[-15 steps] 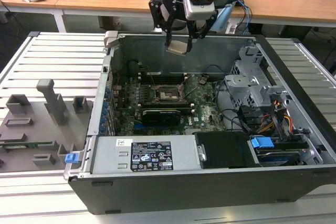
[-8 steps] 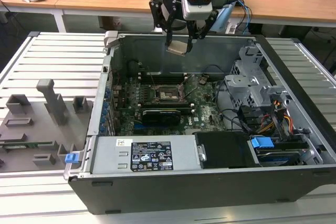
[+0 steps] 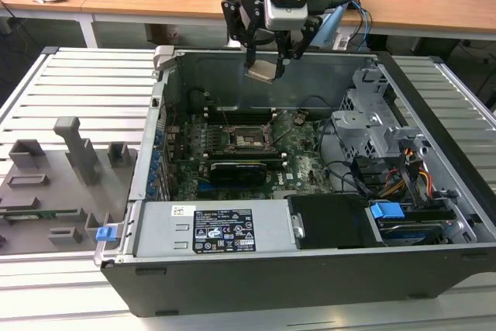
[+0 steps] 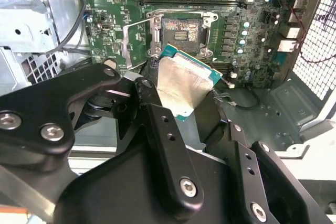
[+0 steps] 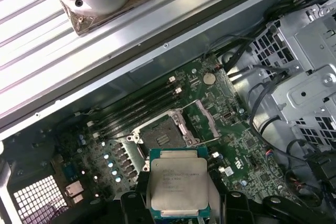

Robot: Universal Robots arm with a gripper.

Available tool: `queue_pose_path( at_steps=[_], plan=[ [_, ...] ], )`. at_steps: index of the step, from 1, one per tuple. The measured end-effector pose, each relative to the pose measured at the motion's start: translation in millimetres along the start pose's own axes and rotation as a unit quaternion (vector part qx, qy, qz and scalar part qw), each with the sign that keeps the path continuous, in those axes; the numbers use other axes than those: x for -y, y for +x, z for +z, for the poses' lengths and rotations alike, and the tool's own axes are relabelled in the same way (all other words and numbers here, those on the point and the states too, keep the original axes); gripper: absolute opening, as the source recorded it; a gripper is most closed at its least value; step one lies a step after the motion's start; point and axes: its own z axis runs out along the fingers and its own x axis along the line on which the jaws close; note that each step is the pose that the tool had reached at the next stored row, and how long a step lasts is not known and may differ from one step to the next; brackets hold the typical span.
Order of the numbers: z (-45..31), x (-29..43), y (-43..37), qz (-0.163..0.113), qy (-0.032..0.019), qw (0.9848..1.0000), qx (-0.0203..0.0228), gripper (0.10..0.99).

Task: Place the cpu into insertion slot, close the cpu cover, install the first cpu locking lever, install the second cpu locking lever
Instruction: 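Place the cpu into insertion slot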

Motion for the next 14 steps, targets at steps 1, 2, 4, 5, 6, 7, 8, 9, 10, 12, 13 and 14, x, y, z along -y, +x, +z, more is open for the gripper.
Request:
queue_pose_path(
  at_steps=[1,2,4,5,6,7,8,9,10,12,13,14],
  plan=[
    [0.1,0.0,0.0,0.004,0.0003,1.0,0.0005,0.522],
    [0.2,0.0,0.0,0.009,0.0005,1.0,0.0011,0.522],
    [0.5,0.1,0.0,0.018,0.0007,0.9998,0.0021,0.522],
    [0.5,0.2,-0.1,0.02,0.0008,0.9998,0.0023,0.522],
    [0.8,0.5,-0.2,0.022,0.0007,0.9997,0.0025,0.522],
    [1.0,0.8,-0.3,0.023,0.0006,0.9997,0.0026,0.522],
    [1.2,1.3,-0.6,0.025,0.0005,0.9997,0.0027,0.522],
    [1.2,1.9,-0.8,0.026,0.0006,0.9997,0.0028,0.522],
    [1.4,2.4,-1.0,0.026,0.0006,0.9997,0.0029,0.522],
    [1.8,3.0,-1.1,0.028,0.0007,0.9996,0.0031,0.522],
    [2.0,3.0,-1.1,0.029,0.0008,0.9996,0.0033,0.522],
    [2.2,3.1,-1.1,0.032,0.0008,0.9995,0.0035,0.522]
  ],
)
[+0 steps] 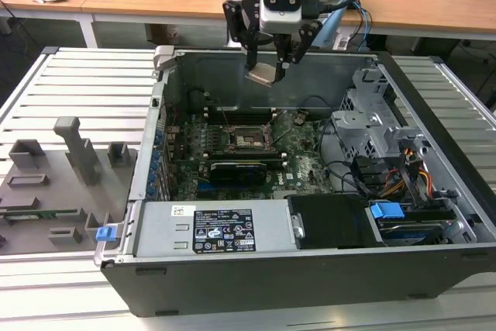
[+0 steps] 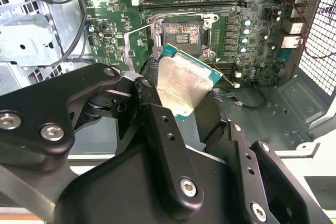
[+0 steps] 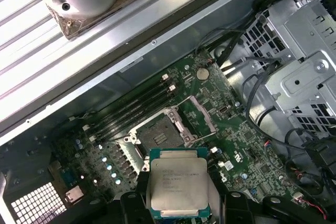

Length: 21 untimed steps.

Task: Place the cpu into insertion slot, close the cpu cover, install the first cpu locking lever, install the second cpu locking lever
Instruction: 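Place the cpu into insertion slot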

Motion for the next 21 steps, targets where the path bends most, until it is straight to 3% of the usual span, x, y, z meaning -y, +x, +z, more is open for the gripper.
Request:
queue_pose_path(
  at_steps=[10,21],
  plan=[
    [1.4,0.4,0.3,0.036,-0.0007,0.9993,0.0031,0.522],
    [1.5,0.6,0.5,0.05,-0.0007,0.9987,0.004,0.522]
  ],
)
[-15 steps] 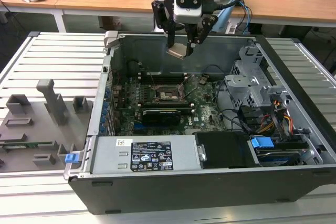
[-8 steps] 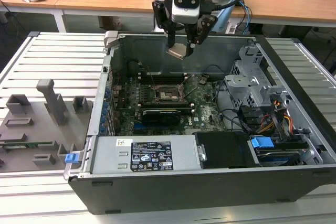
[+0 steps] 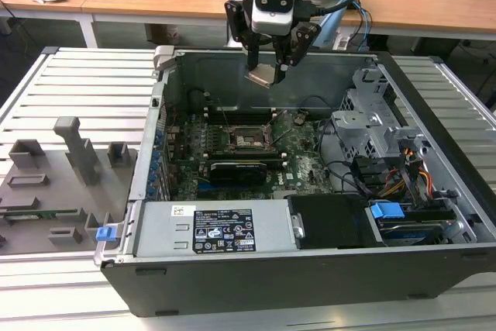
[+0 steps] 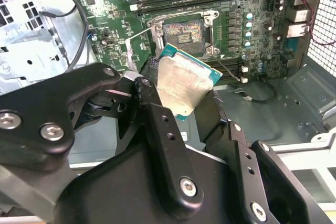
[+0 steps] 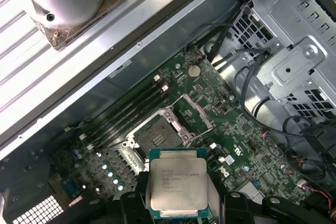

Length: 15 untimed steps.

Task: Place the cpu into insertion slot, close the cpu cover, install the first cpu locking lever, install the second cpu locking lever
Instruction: 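Place the cpu into insertion slot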

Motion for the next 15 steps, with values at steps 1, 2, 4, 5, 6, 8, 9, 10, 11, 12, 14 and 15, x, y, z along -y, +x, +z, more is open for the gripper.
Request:
queue_pose_path(
  at_steps=[1,2,4,5,6,8,9,10,11,12,14,15],
  plan=[
    [0.0,0.0,0.0,0.001,0.0,1.0,0.0001,0.522],
    [0.0,0.0,0.0,0.003,0.0,1.0,0.0002,0.522],
    [0.1,0.0,0.1,0.005,-0.0001,1.0,0.0004,0.522],
    [0.1,0.0,0.1,0.007,-0.0002,1.0,0.0006,0.522],
    [0.1,0.0,0.1,0.01,-0.0002,0.9999,0.0009,0.522],
    [0.2,0.0,0.0,0.019,-0.0003,0.9998,0.0016,0.522],
    [0.2,0.0,0.0,0.022,-0.0004,0.9998,0.0019,0.522],
    [0.3,0.1,0.0,0.028,-0.0005,0.9996,0.0024,0.522],
    [0.3,0.0,0.0,0.032,-0.0006,0.9995,0.0027,0.522],
    [0.4,0.0,0.0,0.035,-0.0006,0.9994,0.003,0.522],
    [0.5,0.1,0.0,0.046,-0.0008,0.9989,0.0039,0.522],
    [0.5,0.1,0.0,0.05,-0.0009,0.9987,0.0043,0.522]
  ],
)
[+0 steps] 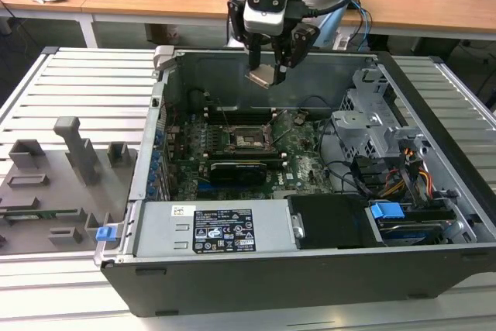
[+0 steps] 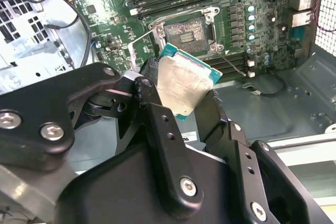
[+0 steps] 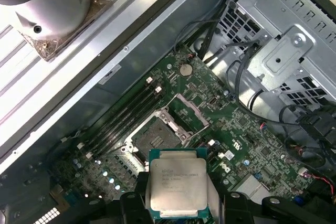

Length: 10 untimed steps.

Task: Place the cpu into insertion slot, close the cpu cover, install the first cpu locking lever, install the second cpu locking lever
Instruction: 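Place the cpu into insertion slot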

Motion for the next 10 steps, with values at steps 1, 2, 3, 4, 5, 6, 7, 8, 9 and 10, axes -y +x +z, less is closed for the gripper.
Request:
queue_pose_path(
  at_steps=[1,2,3,4,5,6,7,8,9,10],
  plan=[
    [0.0,0.0,0.0,0.008,-0.0001,1.0,0.0007,0.522],
    [0.1,0.0,0.0,0.012,-0.0002,0.9999,0.001,0.522],
    [0.1,0.0,0.0,0.016,-0.0003,0.9999,0.0013,0.522],
    [0.1,0.0,0.0,0.024,-0.0005,0.9997,0.002,0.522],
    [0.1,0.0,0.0,0.028,-0.0005,0.9996,0.0023,0.522],
    [0.1,0.0,0.0,0.031,-0.0005,0.9995,0.0026,0.522],
    [0.1,0.1,0.0,0.035,-0.0006,0.9994,0.003,0.522],
    [0.1,0.1,0.1,0.04,-0.0007,0.9992,0.0034,0.522],
    [0.1,0.1,0.1,0.045,-0.0008,0.999,0.0038,0.522],
    [0.1,0.1,0.1,0.048,-0.0009,0.9988,0.0041,0.522]
  ],
)
